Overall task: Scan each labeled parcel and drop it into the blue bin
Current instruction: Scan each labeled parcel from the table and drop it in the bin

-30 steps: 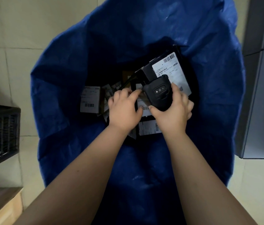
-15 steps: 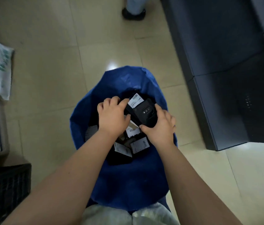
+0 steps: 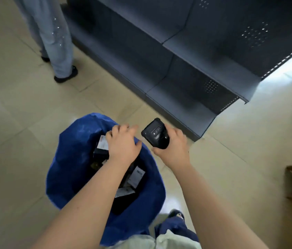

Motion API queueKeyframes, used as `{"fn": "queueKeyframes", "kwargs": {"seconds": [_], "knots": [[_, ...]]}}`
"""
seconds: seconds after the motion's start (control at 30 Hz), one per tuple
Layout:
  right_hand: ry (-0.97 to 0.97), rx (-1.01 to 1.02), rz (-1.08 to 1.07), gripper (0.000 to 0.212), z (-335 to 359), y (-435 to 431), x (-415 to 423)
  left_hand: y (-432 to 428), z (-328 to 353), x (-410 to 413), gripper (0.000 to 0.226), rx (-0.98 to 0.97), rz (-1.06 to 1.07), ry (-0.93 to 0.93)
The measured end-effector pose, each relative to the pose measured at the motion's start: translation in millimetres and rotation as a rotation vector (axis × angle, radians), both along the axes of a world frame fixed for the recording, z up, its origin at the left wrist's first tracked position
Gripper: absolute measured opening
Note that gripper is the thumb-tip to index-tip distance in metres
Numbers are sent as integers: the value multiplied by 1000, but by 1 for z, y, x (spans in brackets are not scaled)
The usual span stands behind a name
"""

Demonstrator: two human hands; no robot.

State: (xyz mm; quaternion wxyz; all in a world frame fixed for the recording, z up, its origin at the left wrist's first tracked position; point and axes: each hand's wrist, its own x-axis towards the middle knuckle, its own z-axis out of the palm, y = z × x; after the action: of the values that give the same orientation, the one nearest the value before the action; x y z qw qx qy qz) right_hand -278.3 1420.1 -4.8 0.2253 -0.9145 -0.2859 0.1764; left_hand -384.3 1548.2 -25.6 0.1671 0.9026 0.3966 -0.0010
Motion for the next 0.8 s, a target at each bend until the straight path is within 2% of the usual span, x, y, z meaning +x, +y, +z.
{"fn": "queueKeyframes", "kwargs": {"seconds": [0.2,0.37,0.8], "knots": [[-43,-29,-257,92,36,-92,49,-74,41,83,42,92,-276,-8],[-81,-3,-459,90,58,-194,87,-158,68,151,57,112,-500,-37],[-138,20,-825,89,87,-500,180,-463,111,306,49,275,-881,-131]]}}
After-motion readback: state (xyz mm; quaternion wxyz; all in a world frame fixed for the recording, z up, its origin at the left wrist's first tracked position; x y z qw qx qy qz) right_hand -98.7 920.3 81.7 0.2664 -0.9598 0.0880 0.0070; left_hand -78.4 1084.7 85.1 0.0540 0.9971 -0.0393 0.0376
